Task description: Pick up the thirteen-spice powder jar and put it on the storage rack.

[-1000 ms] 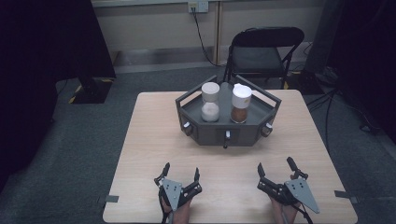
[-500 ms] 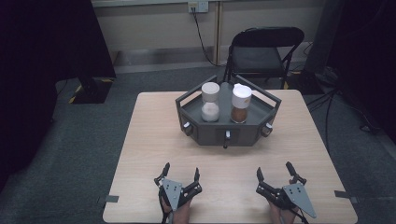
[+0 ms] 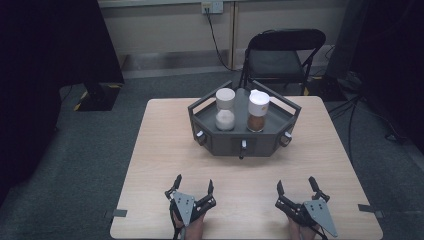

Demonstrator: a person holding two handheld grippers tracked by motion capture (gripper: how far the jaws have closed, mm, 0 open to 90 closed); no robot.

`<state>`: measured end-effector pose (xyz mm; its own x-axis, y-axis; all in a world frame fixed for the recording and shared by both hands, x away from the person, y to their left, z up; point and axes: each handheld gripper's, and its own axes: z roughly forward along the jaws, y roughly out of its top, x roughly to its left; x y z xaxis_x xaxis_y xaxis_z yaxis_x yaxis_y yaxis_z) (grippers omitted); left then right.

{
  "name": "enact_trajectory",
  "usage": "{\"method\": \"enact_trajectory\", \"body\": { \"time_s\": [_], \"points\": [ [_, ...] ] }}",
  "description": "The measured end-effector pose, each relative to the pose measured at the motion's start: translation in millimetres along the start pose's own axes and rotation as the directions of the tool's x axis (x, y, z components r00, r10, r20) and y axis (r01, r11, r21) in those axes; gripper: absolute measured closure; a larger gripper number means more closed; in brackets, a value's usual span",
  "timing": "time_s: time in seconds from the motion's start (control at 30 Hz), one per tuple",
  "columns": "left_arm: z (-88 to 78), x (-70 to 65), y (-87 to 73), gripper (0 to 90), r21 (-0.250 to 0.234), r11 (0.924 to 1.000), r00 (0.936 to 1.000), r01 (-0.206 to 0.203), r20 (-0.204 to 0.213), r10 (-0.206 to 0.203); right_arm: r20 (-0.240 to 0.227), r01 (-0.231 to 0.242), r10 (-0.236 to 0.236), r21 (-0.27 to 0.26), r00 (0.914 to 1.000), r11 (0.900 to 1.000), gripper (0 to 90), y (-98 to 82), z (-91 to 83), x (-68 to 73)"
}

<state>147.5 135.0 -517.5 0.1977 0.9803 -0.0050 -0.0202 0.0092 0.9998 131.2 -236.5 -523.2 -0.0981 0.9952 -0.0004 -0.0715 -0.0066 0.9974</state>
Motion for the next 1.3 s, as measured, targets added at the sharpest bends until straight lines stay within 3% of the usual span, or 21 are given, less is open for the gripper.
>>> {"method": "enact_trajectory", "body": {
  "time_s": [0.47, 1.3],
  "points": [
    [-0.1, 0.3, 0.0, 0.1, 0.000, 1.0000, 1.0000, 0.000, 0.002, 0.000, 0.011, 0.010, -0.011, 0.044, 0.9999, 0.999, 0.3, 6.7, 3.6, 3.3],
    [-0.1, 0.2, 0.0, 0.1, 0.000, 1.0000, 1.0000, 0.002, 0.002, -0.002, 0.021, 0.011, -0.012, 0.042, 0.9997, 0.999, 0.0, 6.4, 3.3, 5.0]
  ]
}}
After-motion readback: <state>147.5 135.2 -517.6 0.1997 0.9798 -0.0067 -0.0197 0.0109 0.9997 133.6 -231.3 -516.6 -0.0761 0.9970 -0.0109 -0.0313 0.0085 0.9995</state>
